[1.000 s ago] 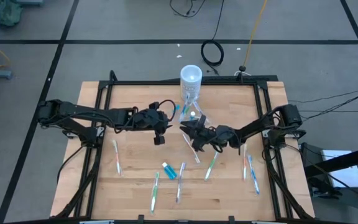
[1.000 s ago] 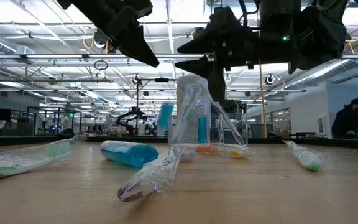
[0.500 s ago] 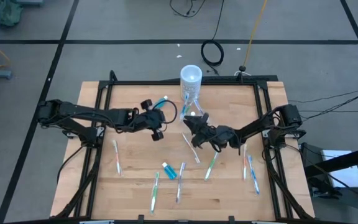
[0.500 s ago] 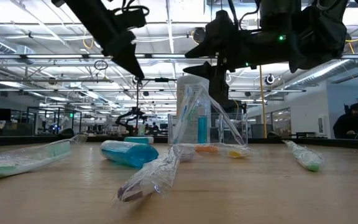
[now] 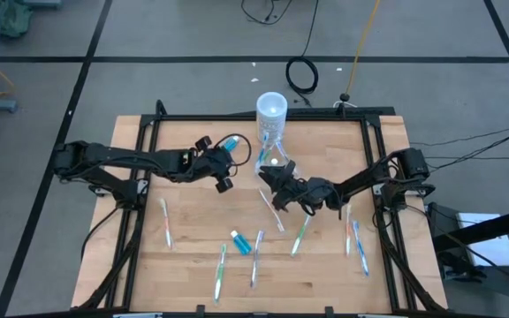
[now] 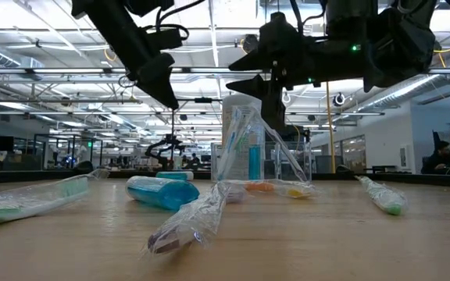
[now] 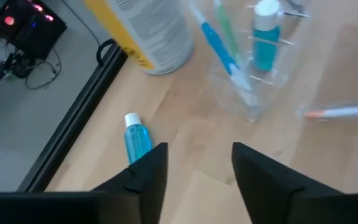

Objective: Pick & Place toothbrushing station
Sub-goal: Put the top mouthwash into the transparent organizer

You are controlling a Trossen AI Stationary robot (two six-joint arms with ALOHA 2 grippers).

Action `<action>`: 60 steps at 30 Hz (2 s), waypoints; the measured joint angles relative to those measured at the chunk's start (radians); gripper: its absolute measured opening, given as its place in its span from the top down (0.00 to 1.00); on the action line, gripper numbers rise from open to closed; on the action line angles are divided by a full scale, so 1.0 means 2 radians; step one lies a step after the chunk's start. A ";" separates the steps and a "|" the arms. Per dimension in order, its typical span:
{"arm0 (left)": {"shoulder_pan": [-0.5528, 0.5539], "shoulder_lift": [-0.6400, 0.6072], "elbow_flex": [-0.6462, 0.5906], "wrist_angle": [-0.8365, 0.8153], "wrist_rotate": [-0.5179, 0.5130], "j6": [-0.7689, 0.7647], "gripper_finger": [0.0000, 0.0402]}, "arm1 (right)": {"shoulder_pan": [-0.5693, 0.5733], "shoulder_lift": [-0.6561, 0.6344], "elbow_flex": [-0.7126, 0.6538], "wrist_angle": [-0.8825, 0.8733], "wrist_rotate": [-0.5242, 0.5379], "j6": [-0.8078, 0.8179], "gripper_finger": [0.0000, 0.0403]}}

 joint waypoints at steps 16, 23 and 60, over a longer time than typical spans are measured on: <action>0.132 0.040 -0.001 0.017 0.102 -0.085 0.44 | -0.001 0.000 0.000 -0.044 0.001 0.237 0.61; 0.198 0.122 -0.001 0.095 0.172 -0.063 0.45 | 0.002 0.000 0.000 -0.105 0.000 0.340 0.61; 0.242 0.221 0.007 0.104 0.216 -0.065 0.62 | -0.007 0.000 0.000 -0.142 -0.001 0.299 0.61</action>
